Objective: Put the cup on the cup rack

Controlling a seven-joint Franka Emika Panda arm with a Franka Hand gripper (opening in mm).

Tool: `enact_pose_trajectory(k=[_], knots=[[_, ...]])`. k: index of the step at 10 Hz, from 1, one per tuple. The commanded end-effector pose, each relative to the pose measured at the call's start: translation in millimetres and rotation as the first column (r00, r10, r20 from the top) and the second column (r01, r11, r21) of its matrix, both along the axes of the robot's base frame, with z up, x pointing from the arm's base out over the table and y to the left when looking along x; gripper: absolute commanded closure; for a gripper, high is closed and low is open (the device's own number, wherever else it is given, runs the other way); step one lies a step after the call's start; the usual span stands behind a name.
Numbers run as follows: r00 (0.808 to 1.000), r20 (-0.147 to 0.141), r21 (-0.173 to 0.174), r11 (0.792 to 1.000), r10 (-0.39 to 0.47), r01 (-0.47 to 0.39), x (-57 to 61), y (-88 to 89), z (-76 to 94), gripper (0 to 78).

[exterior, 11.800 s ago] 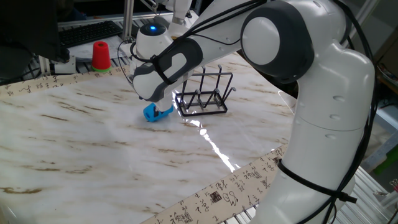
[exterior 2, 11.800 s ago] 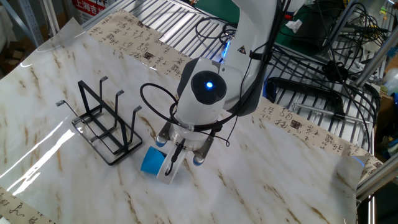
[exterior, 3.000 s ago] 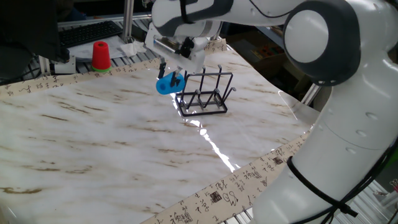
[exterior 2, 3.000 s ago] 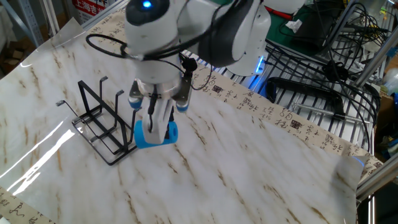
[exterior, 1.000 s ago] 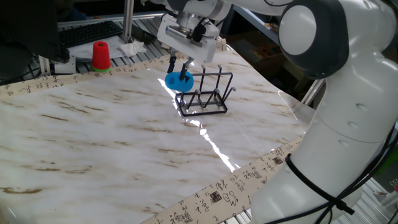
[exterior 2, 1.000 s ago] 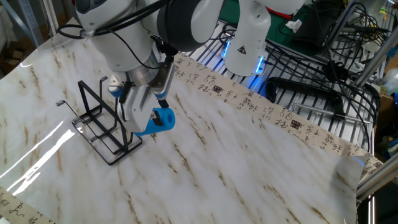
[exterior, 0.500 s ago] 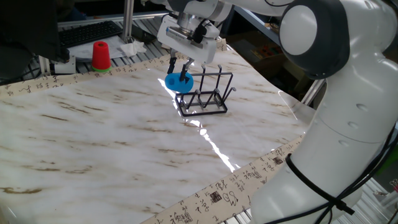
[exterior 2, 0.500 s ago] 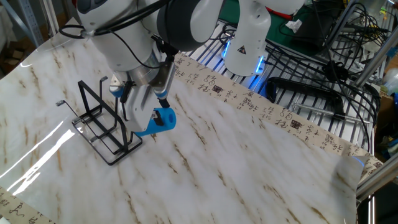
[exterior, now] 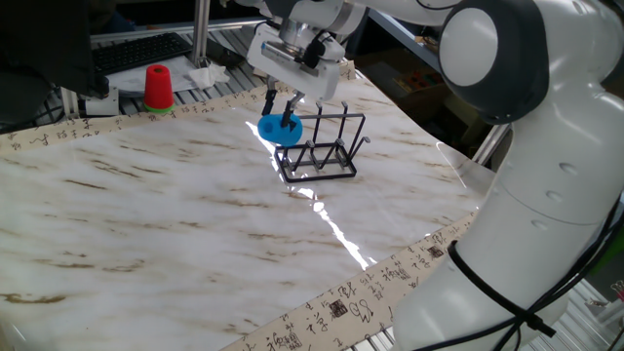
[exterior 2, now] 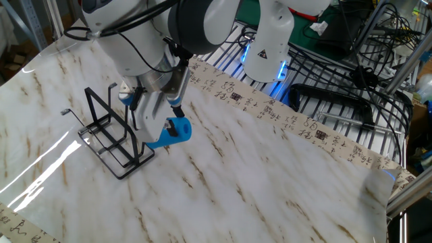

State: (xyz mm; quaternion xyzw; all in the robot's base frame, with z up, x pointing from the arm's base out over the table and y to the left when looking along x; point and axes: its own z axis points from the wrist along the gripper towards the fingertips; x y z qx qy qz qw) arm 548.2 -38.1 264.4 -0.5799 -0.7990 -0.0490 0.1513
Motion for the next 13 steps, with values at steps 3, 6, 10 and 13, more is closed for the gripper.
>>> enact_pose_trajectory(k=[3,6,10,13], knots=[[0.998,-0.008,-0.013,0.998,-0.063,0.063,0.6,-0.2,1.4,76.1],[0.995,-0.041,0.053,0.995,-0.088,0.090,-8.0,-6.3,9.2,76.1],[0.999,-0.030,0.053,0.998,-0.044,0.045,-23.7,-28.0,9.6,76.1],[0.998,-0.028,0.060,0.997,-0.055,0.056,-23.1,-40.6,8.6,76.1]])
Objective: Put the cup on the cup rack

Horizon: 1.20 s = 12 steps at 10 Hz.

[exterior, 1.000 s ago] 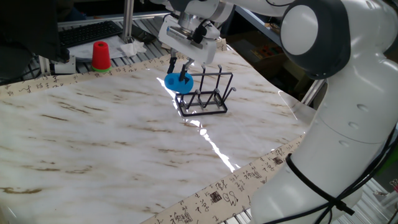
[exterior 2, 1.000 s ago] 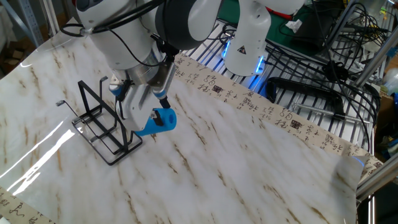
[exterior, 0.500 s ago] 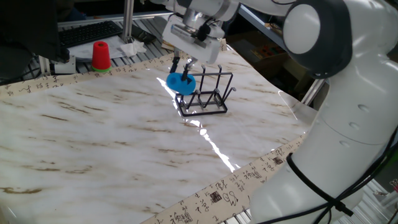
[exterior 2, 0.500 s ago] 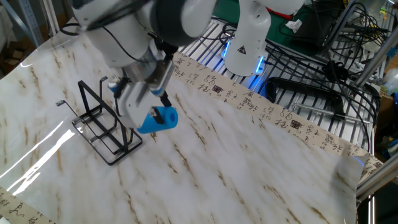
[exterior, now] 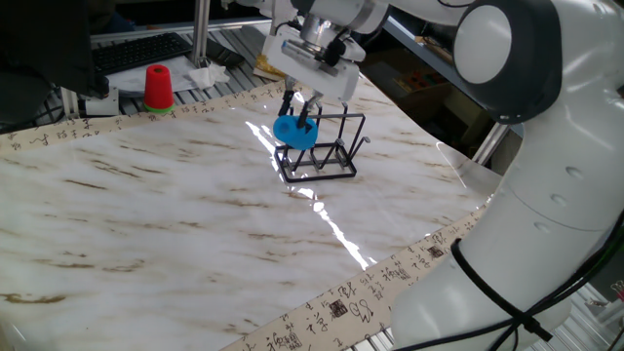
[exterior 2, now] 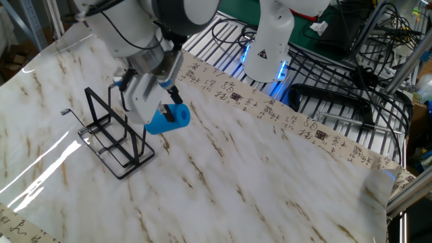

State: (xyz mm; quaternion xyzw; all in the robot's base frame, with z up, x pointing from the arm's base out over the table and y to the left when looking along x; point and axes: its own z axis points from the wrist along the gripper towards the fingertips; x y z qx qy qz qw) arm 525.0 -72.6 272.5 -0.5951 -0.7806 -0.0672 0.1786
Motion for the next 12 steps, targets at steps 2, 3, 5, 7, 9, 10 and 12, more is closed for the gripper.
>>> enact_pose_trajectory(k=[2,3,5,7,9,10,12], knots=[[1.000,0.010,0.023,1.000,0.013,-0.013,-7.9,-11.7,-3.5,76.1],[1.000,0.016,0.035,0.999,0.021,-0.022,-10.7,-13.5,-8.5,76.1],[0.999,0.025,0.043,0.998,0.043,-0.044,-10.4,-16.0,-12.9,76.1],[0.997,0.033,0.048,0.996,0.070,-0.072,-7.8,-18.4,-14.8,76.1],[0.994,0.040,0.057,0.993,0.098,-0.101,-4.7,-21.4,-17.1,76.1],[0.993,0.042,0.060,0.992,0.109,-0.111,-2.8,-23.4,-18.6,76.1],[0.992,0.044,0.066,0.990,0.121,-0.124,-0.5,-26.0,-20.6,76.1]])
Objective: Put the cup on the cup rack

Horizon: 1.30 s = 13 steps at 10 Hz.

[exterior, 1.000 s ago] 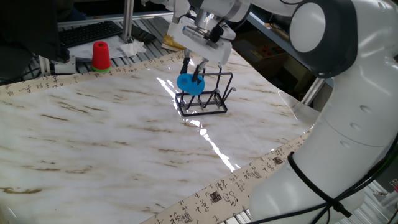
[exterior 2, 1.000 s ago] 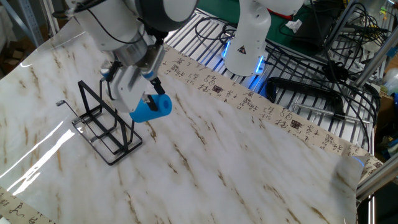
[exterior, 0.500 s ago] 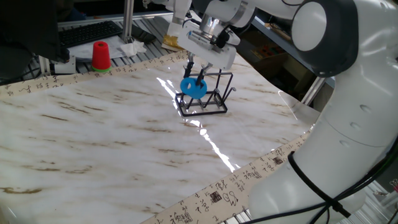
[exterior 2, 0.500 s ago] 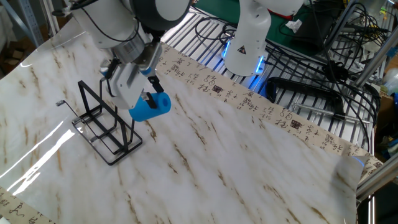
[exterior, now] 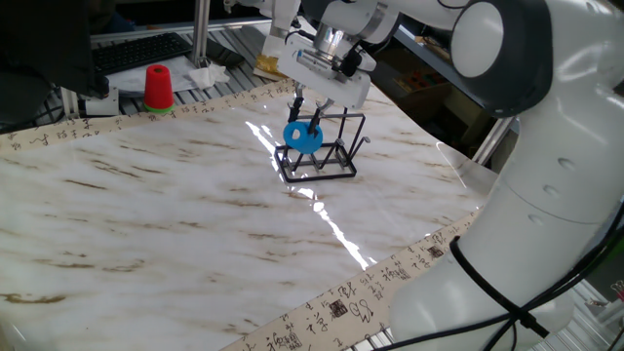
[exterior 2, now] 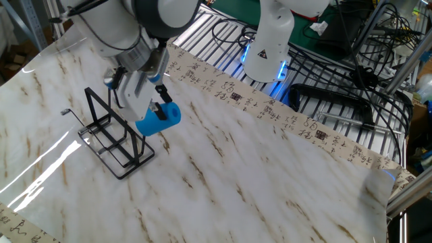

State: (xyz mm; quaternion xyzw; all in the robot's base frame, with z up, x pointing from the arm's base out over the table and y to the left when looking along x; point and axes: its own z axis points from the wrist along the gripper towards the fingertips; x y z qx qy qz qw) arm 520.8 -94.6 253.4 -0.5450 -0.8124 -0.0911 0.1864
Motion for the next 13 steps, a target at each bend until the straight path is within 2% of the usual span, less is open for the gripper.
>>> enact_pose_trajectory(k=[1,3,13], knots=[[1.000,0.006,0.019,1.000,0.020,-0.020,4.8,-5.4,-2.7,76.1],[1.000,0.006,0.030,0.999,0.022,-0.022,5.0,-6.3,-3.9,76.1],[0.996,0.022,0.042,0.996,0.083,-0.084,11.6,-17.4,-14.4,76.1]])
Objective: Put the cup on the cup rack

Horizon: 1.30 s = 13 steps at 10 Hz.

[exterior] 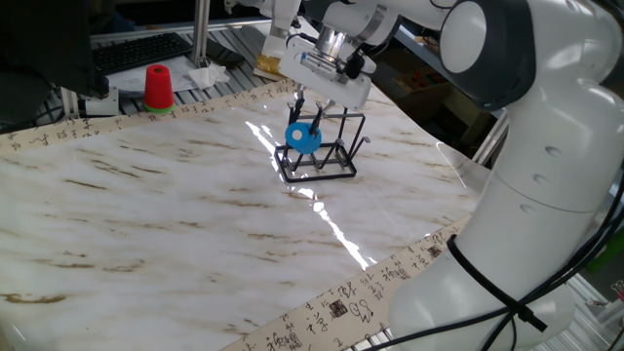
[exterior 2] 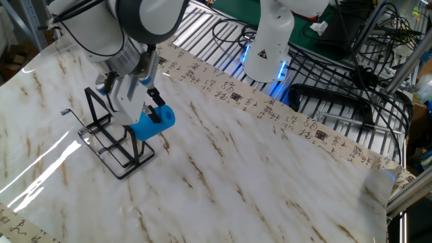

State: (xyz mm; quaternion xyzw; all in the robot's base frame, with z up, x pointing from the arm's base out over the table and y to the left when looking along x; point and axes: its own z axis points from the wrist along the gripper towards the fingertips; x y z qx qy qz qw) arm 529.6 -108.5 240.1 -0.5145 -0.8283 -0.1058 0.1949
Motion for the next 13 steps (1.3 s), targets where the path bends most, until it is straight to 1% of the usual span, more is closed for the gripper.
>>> enact_pose_trajectory(k=[1,4,5,7,11,13], knots=[[1.000,0.007,0.005,1.000,0.024,-0.024,3.0,-4.7,-2.5,76.1],[1.000,0.007,0.006,1.000,0.025,-0.025,2.0,-6.8,-6.4,76.1],[1.000,0.009,0.003,1.000,0.015,-0.015,0.1,-9.3,-11.2,76.1],[1.000,0.009,0.015,1.000,0.011,-0.011,-1.9,-11.7,-15.9,76.1],[1.000,0.010,0.021,1.000,0.011,-0.011,-0.4,-15.3,-19.0,76.1],[1.000,0.016,0.015,1.000,0.017,-0.017,-0.3,-15.5,-19.2,76.1]])
